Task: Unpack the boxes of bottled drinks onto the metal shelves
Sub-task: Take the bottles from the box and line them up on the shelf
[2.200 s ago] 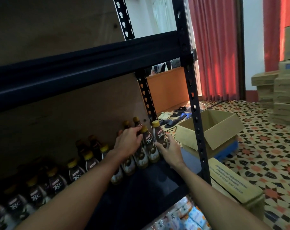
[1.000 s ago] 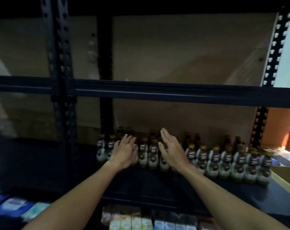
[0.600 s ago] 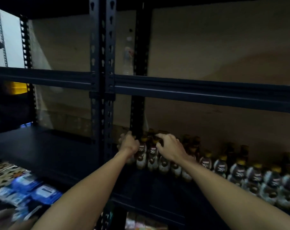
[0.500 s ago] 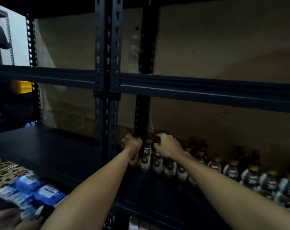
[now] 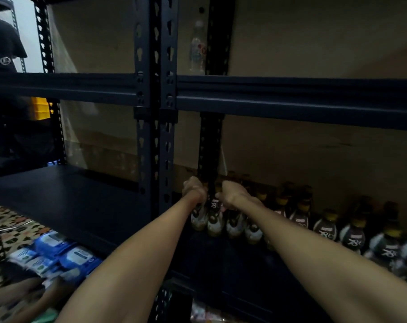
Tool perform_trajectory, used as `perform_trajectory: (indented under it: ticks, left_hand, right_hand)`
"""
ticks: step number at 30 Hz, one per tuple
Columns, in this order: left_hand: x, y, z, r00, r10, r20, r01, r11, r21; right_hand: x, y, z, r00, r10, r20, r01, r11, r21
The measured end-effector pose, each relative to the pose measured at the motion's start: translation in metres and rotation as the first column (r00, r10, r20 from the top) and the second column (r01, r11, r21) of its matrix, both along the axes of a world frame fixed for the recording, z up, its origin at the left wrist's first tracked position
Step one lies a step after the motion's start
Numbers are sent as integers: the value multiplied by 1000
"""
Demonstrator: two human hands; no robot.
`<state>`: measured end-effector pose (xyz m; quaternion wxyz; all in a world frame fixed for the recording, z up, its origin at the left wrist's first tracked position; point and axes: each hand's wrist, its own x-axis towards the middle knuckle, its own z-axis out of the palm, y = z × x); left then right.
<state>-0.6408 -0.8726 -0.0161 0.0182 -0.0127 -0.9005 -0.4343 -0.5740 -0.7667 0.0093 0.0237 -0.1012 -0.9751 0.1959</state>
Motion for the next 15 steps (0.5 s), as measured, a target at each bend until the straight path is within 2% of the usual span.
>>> perform_trajectory:
  ticks: [2, 4, 8, 15]
  left_hand:
    - [5, -2, 5, 999, -32, -11, 31, 991, -131]
    - [15, -6, 10, 992, -124, -35, 111, 959, -259]
    - [35, -14, 18, 942, -334, 35, 308, 820, -482]
    - [76, -22, 34, 880, -472, 54, 372, 615, -695]
  right_hand:
    - [6, 0, 0, 1000, 13, -8, -13, 999, -42]
    - [18, 0, 0, 996, 51, -78, -55, 998, -41]
    - [50, -1, -13, 981, 80, -176, -95, 992, -79]
    - [102, 8, -32, 967, 34, -254, -88, 975, -203]
